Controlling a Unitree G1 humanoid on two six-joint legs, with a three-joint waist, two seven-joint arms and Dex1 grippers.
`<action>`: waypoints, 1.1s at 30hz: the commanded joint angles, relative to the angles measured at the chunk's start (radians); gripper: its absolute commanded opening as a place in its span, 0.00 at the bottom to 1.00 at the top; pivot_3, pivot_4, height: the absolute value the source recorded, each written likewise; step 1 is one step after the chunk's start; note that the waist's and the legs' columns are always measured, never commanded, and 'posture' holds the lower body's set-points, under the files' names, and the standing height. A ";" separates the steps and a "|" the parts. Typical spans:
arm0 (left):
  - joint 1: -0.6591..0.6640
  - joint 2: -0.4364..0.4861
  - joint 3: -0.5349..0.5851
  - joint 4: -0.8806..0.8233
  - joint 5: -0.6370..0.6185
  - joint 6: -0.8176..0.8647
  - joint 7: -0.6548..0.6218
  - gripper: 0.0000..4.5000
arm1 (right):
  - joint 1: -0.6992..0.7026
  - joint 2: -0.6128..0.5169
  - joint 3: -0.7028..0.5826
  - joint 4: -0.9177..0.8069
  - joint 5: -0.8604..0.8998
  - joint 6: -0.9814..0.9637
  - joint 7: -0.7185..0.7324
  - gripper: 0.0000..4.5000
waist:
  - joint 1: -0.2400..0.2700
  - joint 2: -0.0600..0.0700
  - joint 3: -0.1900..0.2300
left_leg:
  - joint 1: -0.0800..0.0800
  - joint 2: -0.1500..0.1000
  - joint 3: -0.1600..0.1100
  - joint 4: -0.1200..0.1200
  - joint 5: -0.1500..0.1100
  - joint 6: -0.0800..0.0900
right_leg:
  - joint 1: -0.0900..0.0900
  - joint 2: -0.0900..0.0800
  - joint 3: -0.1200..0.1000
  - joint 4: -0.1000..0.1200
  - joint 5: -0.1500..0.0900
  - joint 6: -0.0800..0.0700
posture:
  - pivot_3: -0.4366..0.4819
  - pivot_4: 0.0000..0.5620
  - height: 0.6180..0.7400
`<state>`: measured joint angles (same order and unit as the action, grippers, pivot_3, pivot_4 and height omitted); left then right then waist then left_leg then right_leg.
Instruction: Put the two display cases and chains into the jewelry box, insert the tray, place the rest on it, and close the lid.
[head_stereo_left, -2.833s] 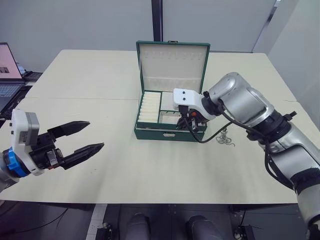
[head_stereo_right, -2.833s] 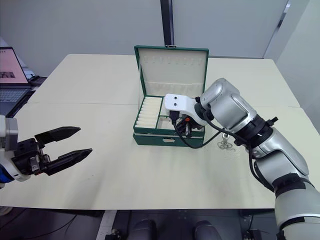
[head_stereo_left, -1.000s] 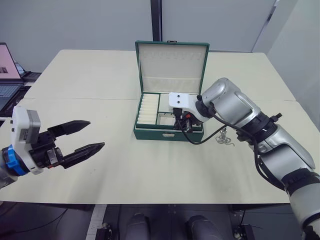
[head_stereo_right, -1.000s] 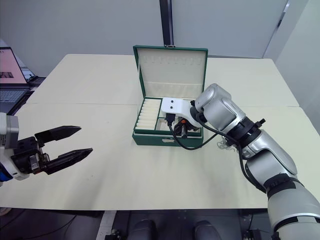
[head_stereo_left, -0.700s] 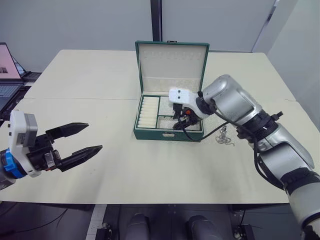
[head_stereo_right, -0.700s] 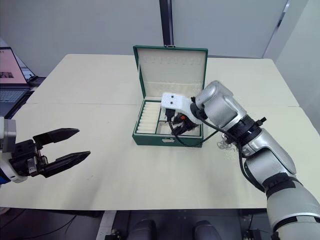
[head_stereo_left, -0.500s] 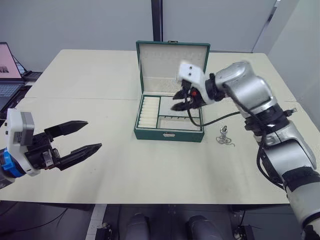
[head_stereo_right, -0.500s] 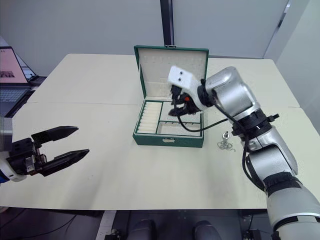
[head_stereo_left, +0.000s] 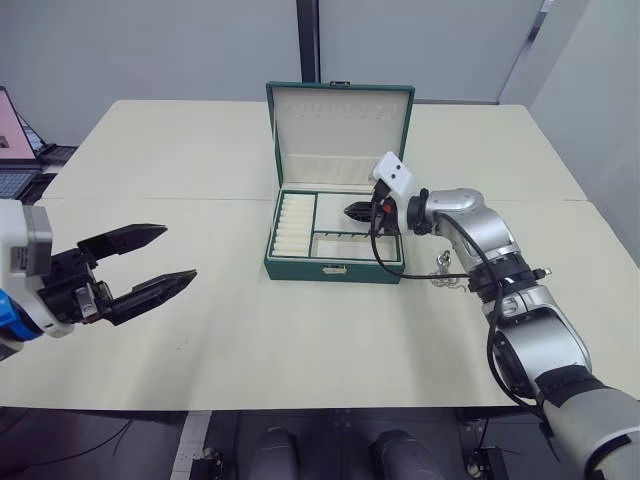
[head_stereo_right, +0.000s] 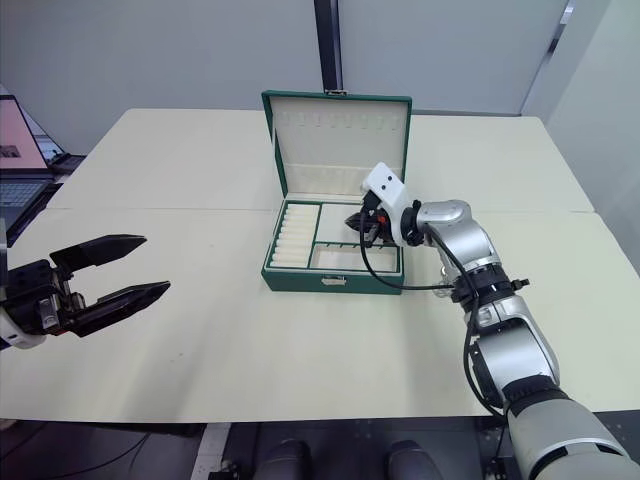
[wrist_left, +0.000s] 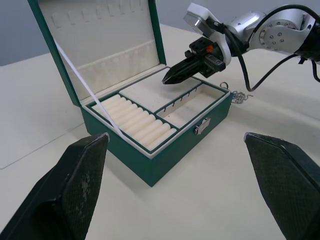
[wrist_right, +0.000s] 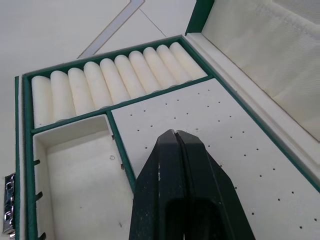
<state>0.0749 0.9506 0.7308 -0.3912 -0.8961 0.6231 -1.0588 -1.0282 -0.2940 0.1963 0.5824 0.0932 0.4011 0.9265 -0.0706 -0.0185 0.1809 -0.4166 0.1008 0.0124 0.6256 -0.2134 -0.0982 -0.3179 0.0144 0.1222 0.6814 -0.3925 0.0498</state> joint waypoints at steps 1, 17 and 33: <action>-0.015 0.022 0.002 -0.004 -0.007 0.006 0.003 1.00 | -0.018 0.014 -0.018 0.039 -0.011 -0.052 -0.030 0.00 | -0.002 0.000 0.000 | 0.000 0.000 0.000 0.000 0.000 0.000 | 0.000 0.000 0.000 0.000 0.000 0.000 | 0.48 0.27 1.00; -0.045 0.031 0.008 -0.053 -0.040 0.079 0.053 1.00 | -0.011 0.021 0.016 0.117 -0.065 -0.078 -0.014 0.00 | -0.003 -0.001 -0.001 | 0.000 0.000 -0.001 0.000 0.000 -0.001 | 0.001 0.000 -0.001 0.000 0.000 0.000 | 0.48 0.27 1.00; -0.006 0.045 -0.006 -0.075 0.003 0.142 0.123 1.00 | 0.222 -0.327 -0.074 -0.716 0.154 0.387 0.180 0.00 | 0.028 -0.001 0.000 | -0.002 0.000 -0.001 -0.001 0.000 0.000 | 0.000 -0.001 -0.001 -0.002 0.000 0.000 | 0.48 0.27 1.00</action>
<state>0.0640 0.9867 0.7022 -0.4434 -0.9016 0.7628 -0.9487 -0.8375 -0.5926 0.1526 0.0227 0.1769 0.6971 1.0654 -0.0428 -0.0193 0.1812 -0.4183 0.1007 0.0111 0.6242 -0.2141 -0.0975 -0.3175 0.0139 0.1210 0.6795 -0.3927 0.0500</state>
